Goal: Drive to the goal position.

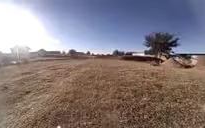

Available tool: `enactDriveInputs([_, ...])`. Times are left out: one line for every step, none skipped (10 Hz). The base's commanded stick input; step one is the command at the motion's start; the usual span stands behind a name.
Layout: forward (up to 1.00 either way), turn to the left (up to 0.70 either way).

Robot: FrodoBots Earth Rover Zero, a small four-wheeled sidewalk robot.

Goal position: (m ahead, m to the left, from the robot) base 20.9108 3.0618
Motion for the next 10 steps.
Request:
enactDriveInputs([0.5,0.0])
enactDriveInputs([0.5,0.0])
enactDriveInputs([0.5,0.0])
enactDriveInputs([0.5,0.0])
enactDriveInputs([0.5,0.0])
enactDriveInputs([0.5,0.0])
enactDriveInputs([0.5,0.0])
enactDriveInputs([0.5,0.0])
enactDriveInputs([0.5,0.0])
enactDriveInputs([0.5,0.0])
